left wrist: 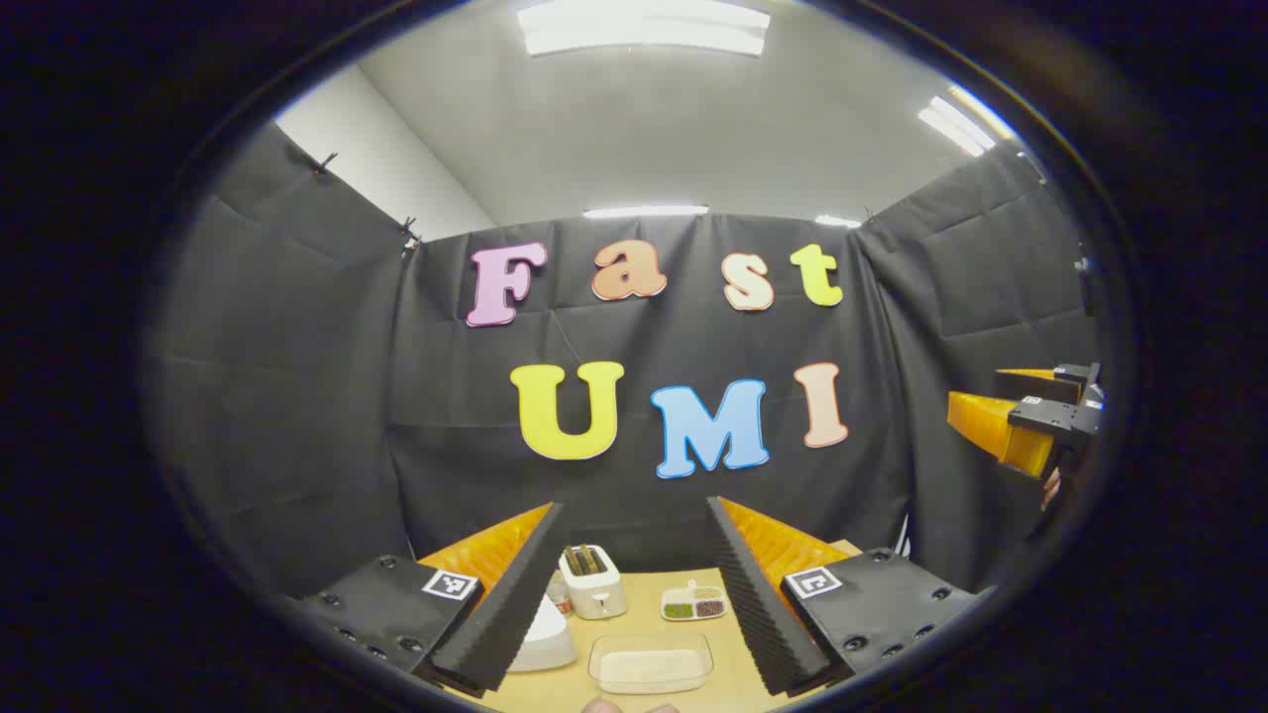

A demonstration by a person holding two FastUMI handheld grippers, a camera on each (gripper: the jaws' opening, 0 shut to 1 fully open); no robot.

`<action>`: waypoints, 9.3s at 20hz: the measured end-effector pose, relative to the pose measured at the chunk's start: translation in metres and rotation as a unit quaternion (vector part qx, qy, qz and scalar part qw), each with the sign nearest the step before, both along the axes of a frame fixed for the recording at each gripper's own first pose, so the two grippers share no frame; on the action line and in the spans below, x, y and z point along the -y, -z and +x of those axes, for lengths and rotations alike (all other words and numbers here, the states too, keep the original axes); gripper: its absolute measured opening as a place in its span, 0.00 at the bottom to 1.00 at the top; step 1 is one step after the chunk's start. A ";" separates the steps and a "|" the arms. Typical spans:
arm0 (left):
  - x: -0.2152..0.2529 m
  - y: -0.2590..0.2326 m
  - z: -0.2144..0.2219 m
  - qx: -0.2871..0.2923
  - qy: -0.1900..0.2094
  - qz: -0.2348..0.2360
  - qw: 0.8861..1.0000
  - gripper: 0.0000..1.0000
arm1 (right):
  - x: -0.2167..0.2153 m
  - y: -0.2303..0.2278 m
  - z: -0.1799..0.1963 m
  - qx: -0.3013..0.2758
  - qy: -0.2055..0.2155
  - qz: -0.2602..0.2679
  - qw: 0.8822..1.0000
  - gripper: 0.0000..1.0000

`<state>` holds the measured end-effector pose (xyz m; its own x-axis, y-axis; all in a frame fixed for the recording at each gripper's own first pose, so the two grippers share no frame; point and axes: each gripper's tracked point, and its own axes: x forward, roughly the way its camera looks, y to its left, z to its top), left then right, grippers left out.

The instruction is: Close the left gripper, press the button to open the rice cooker; take a wooden spoon from the chopstick holder with the right hand, scoop a spoonful of rice and pour it into the rice cooker, then put the wooden spoon back into the chopstick holder.

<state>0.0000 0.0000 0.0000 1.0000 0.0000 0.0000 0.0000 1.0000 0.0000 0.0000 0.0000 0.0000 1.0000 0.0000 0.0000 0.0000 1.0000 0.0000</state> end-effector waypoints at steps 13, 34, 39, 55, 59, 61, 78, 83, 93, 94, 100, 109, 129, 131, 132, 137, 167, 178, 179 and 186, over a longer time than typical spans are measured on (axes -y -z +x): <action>-0.012 0.007 0.004 -0.015 -0.024 -0.022 0.999 0.97 | -0.022 0.011 0.007 -0.006 -0.016 0.029 0.999 0.95; -0.160 0.171 0.085 -0.133 -0.158 -0.018 0.978 0.12 | -0.105 0.025 0.052 -0.009 -0.088 0.019 0.996 0.94; -0.208 0.269 0.121 -0.212 -0.161 -0.053 0.963 0.08 | -0.125 0.037 0.057 -0.031 -0.047 0.004 0.998 0.94; -0.272 0.456 0.185 -0.363 -0.184 -0.055 0.912 0.09 | -0.182 0.062 0.093 -0.079 -0.030 -0.049 0.995 0.95; -0.278 0.423 0.188 -0.324 -0.198 -0.121 0.917 0.09 | -0.187 0.063 0.099 -0.079 -0.035 -0.046 0.995 0.95; -0.289 0.391 0.200 -0.271 -0.198 -0.104 0.936 0.09 | -0.185 0.064 0.098 -0.081 -0.034 -0.043 0.995 0.95; -0.278 0.306 0.163 -0.179 -0.185 -0.121 0.959 0.09 | -0.121 0.067 0.074 -0.075 0.000 -0.040 0.996 0.95; -0.262 0.269 0.140 -0.146 -0.166 -0.143 0.965 0.10 | -0.096 0.082 0.075 -0.081 0.005 -0.036 0.996 0.95; -0.198 0.175 0.082 -0.082 -0.166 -0.118 0.976 0.54 | -0.051 0.160 0.099 -0.114 -0.033 0.025 0.993 0.95; -0.189 0.164 0.074 -0.076 -0.171 -0.118 0.975 0.64 | -0.046 0.175 0.102 -0.122 -0.039 0.031 0.991 0.95; -0.145 0.117 0.020 -0.049 -0.199 -0.082 0.975 0.77 | 0.004 0.271 0.131 -0.152 -0.055 0.067 0.985 0.95; -0.061 0.129 -0.026 -0.113 -0.178 -0.012 0.977 0.84 | 0.025 0.465 0.168 -0.277 -0.053 0.162 0.946 0.98; -0.143 0.113 -0.137 -0.084 -0.222 -0.073 0.969 0.84 | -0.027 0.384 0.156 -0.310 -0.086 0.171 0.931 0.15; -0.157 0.105 -0.151 -0.063 -0.210 -0.081 0.972 0.84 | -0.034 0.342 0.139 -0.290 -0.089 0.153 0.941 0.15; -0.163 0.100 -0.157 -0.053 -0.202 -0.088 0.974 0.84 | -0.040 0.320 0.128 -0.279 -0.093 0.145 0.945 0.14; -0.201 0.092 -0.174 -0.013 -0.173 -0.124 0.977 0.84 | -0.107 0.221 0.059 -0.230 -0.149 0.133 0.952 0.14; -0.278 0.107 -0.038 -0.034 -0.149 -0.103 0.983 0.84 | -0.233 0.086 0.094 -0.044 -0.133 0.022 0.990 0.14; -0.333 0.117 -0.112 -0.070 -0.255 -0.051 0.963 0.84 | -0.341 0.374 0.120 -0.330 -0.260 0.111 0.901 0.14; -0.337 0.121 -0.119 -0.075 -0.265 -0.048 0.960 0.84 | -0.347 0.391 0.126 -0.343 -0.260 0.099 0.897 0.15; -0.335 0.144 -0.141 -0.102 -0.302 -0.065 0.946 0.90 | -0.377 0.438 0.152 -0.347 -0.209 0.036 0.914 0.15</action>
